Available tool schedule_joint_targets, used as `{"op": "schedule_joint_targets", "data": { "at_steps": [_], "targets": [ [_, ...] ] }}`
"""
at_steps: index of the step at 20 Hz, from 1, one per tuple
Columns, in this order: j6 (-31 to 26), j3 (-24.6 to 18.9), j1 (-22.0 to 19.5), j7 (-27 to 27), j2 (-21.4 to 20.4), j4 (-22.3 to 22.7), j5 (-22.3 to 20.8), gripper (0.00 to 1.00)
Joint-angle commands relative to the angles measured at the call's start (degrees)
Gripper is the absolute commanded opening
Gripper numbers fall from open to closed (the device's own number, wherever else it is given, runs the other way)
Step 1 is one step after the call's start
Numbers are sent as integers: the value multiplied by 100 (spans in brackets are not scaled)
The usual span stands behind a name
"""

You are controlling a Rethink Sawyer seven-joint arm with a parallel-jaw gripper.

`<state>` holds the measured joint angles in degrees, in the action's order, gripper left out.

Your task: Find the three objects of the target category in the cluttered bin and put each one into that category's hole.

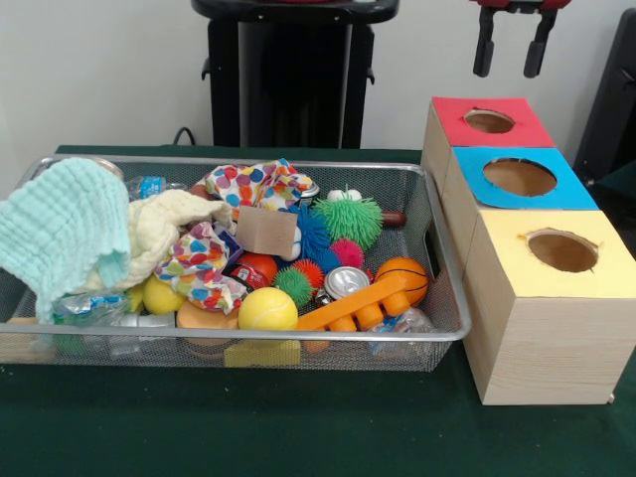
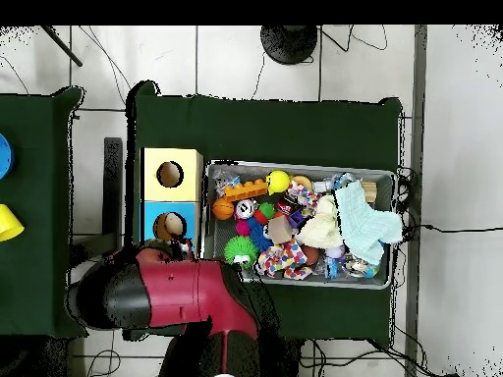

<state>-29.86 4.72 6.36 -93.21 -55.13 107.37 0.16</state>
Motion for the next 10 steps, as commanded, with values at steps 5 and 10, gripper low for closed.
{"op": "schedule_joint_targets", "data": {
  "at_steps": [5, 10],
  "targets": [
    [-449, -441, -224, -474, -33, -55, 81, 100],
    [-483, -475, -268, -414, -185, 85, 123, 100]
  ]
}}
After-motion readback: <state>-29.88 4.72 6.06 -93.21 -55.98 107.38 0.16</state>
